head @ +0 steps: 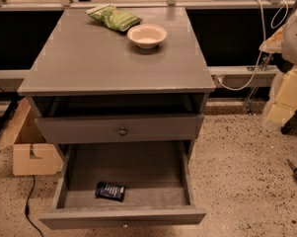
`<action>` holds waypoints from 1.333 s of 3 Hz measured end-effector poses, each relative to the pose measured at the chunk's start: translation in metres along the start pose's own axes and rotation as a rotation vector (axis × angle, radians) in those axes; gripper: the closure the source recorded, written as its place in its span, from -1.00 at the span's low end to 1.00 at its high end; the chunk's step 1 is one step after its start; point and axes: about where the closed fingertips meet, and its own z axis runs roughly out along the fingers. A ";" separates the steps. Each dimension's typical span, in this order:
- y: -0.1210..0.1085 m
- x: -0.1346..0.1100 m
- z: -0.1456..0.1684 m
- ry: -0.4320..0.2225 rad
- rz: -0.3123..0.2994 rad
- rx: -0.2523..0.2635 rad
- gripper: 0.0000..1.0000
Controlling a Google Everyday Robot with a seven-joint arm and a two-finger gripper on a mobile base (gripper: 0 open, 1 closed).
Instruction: Pick rxbar blueberry from middle drawer and place on counter
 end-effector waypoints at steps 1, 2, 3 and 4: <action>0.000 0.000 0.000 0.000 0.000 0.000 -1.00; 0.008 -0.010 0.029 -0.069 0.036 -0.049 -1.00; 0.030 -0.030 0.082 -0.179 0.121 -0.146 -1.00; 0.057 -0.057 0.134 -0.281 0.205 -0.243 -1.00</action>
Offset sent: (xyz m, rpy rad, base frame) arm 0.0088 0.0438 -0.0798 0.2462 0.1139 -0.0186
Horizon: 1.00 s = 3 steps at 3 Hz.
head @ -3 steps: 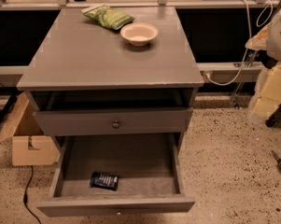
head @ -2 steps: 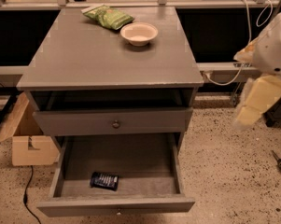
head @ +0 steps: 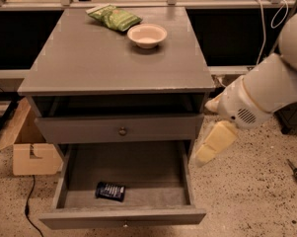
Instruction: Pick rxbar blueberry from middle drawer and place on counter
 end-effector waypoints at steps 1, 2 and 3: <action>0.025 -0.022 0.055 -0.115 0.025 -0.137 -1.00; 0.026 -0.023 0.054 -0.116 0.026 -0.137 -1.00; 0.025 -0.016 0.077 -0.123 0.049 -0.147 -1.00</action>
Offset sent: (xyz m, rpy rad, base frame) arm -0.0065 0.0430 -0.0326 0.1291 0.0655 0.0332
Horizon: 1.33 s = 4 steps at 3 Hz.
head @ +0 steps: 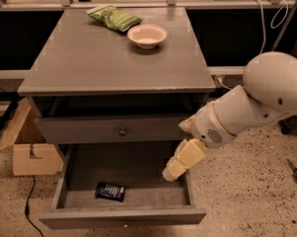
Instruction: Pick rxbar blueberry from middle drawer and place on counter
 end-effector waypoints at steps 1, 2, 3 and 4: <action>-0.008 0.023 0.056 -0.004 0.030 -0.010 -1.00; -0.017 0.038 0.114 -0.050 0.042 0.001 -1.00; -0.035 0.031 0.163 -0.112 0.012 0.037 -1.00; -0.060 0.015 0.214 -0.186 -0.009 0.060 -1.00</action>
Offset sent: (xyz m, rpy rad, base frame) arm 0.0456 0.0618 -0.1805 0.1159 -0.1076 -0.1449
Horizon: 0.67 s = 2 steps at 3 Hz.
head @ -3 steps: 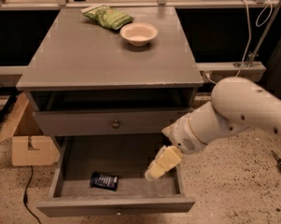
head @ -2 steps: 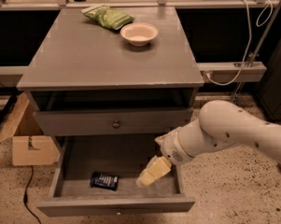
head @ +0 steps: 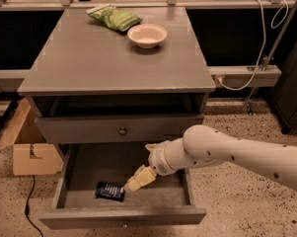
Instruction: Pick rxbar blueberry from middle drawer and place on counter
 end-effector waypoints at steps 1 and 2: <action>0.000 0.000 0.000 0.000 0.000 0.000 -1.00; -0.002 0.008 0.012 0.004 0.012 -0.025 -1.00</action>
Offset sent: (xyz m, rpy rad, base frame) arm 0.0050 0.0048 -0.0333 0.0164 0.0585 0.0192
